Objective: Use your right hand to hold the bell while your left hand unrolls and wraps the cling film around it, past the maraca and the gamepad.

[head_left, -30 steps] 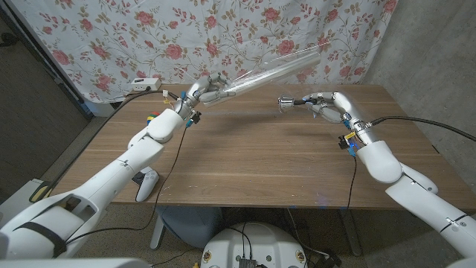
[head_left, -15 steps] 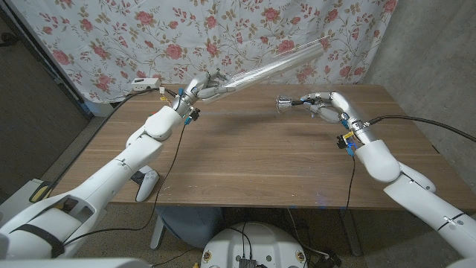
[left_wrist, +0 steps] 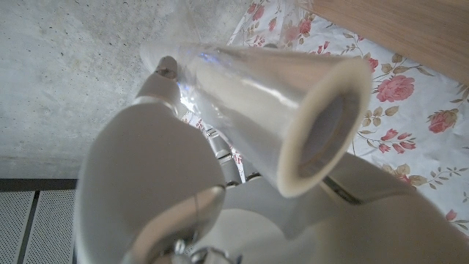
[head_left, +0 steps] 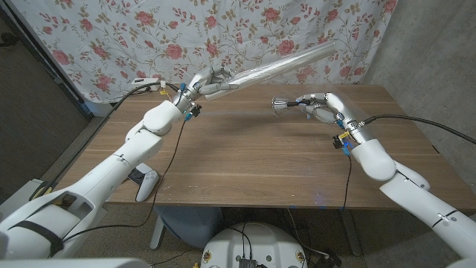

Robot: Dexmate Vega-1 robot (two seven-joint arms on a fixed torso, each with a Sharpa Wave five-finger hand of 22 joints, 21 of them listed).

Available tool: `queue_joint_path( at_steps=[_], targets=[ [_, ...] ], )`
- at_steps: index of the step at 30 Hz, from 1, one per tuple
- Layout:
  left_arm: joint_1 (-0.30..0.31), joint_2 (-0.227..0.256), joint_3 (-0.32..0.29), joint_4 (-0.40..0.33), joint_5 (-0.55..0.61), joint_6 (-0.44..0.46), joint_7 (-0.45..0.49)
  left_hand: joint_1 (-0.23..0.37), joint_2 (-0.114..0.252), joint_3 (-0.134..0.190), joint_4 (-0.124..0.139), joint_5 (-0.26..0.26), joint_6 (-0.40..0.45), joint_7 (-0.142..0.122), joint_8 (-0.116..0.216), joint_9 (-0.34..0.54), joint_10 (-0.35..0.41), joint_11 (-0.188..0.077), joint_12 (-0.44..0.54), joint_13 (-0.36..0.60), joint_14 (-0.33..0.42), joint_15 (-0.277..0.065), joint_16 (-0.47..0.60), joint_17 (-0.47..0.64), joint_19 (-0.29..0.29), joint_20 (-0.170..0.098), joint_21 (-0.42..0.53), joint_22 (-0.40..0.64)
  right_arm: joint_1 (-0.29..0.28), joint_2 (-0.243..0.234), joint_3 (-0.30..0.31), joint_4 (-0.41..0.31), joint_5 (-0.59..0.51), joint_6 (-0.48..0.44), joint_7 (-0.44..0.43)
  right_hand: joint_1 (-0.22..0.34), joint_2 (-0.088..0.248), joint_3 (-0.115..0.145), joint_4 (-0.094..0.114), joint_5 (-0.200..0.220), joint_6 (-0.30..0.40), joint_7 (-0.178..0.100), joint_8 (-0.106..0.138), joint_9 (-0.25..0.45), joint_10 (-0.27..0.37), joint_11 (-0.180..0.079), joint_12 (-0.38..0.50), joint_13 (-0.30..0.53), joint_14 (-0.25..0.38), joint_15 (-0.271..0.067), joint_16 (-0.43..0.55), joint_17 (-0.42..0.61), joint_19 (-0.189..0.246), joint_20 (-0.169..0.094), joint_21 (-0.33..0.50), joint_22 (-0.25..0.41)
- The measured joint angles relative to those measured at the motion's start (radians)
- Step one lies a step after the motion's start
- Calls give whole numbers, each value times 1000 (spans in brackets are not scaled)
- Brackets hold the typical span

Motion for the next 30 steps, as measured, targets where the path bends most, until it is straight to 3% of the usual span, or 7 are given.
queue_joint_path(
  at_steps=[7, 30],
  targets=[
    [-3, 1, 3, -8, -15, 0, -27, 0, 0, 0, 0, 3, -9, 9, -8, 50, 0, 0, -3, 9, 0, 0, -7, 0, -9, 2, 0, 0, 16, 5, -14, 14, 3, 7, 3, 0, 0, 0, 0, 0, 0, 0, 0, 0, 1, 1, 0, 0, 0, 0, 0, 1, 0, 0, 0, 0],
    [12, 27, -3, -73, -57, 8, -90, -9, 9, 0, 0, 5, -6, 16, -22, 65, -2, -2, -16, 36, 0, 0, -17, 5, -18, 4, 0, 0, 77, 23, -51, 69, 12, 35, 13, 0, 0, 3, 3, -1, 0, 0, 0, 0, -1, -2, 0, 2, 0, 0, 0, 3, 0, 0, 0, 0]
  ],
)
